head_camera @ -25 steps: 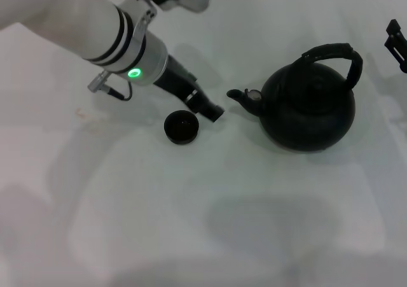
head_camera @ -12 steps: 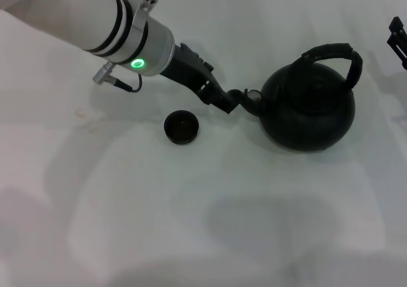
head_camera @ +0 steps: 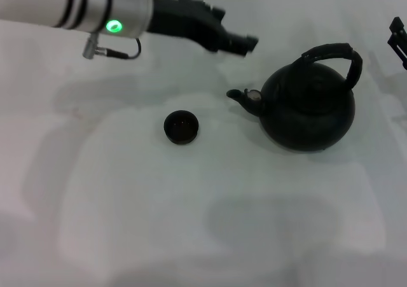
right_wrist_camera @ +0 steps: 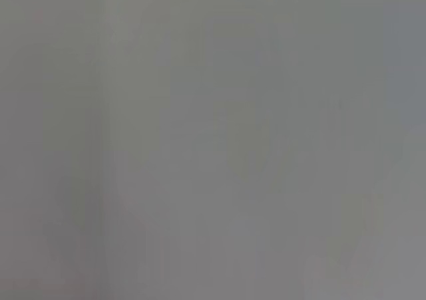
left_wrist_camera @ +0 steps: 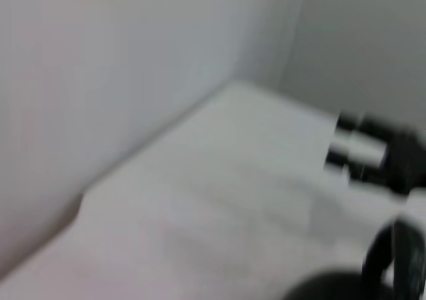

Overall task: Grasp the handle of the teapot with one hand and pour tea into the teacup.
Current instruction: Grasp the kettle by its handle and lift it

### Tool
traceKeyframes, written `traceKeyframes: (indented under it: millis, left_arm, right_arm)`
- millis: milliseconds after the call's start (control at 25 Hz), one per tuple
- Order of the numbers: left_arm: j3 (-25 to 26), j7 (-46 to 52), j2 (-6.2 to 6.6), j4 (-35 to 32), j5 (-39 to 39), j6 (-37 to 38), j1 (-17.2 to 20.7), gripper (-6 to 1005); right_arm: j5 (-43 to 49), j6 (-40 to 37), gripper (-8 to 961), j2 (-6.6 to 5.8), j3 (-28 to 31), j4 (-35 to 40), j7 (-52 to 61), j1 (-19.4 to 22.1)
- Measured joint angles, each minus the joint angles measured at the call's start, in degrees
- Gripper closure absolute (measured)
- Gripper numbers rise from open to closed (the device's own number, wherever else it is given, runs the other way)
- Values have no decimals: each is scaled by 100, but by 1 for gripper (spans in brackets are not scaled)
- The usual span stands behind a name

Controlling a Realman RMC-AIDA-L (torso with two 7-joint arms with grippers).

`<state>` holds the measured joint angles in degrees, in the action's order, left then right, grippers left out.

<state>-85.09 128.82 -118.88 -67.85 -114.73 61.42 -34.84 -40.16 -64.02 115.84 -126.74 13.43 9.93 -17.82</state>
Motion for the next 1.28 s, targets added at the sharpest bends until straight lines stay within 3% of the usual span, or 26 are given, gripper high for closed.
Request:
traceKeyframes:
  millis: [280, 600, 960, 1120, 1280]
  left_arm:
    - [528, -1332, -8, 333, 1589, -505, 653, 114]
    - [966, -3821, -13, 1420, 4548, -557, 1389, 114]
    - [963, -7291, -34, 3608, 7478, 517, 1519, 114]
    - [950, -8023, -75, 4463, 8552, 551, 1450, 114]
    - [951, -8218, -92, 4759, 9087, 576, 1424, 114]
  right_arm:
    - [0, -37, 117, -6, 0, 5, 0, -2]
    - [-6, -107, 119, -10, 15, 28, 0, -2]
    - [-366, -513, 120, -10, 149, 80, 817, 26]
    - [-380, -633, 120, -25, 147, 45, 1163, 39]
    - [-344, -728, 121, -37, 113, 5, 1557, 150]
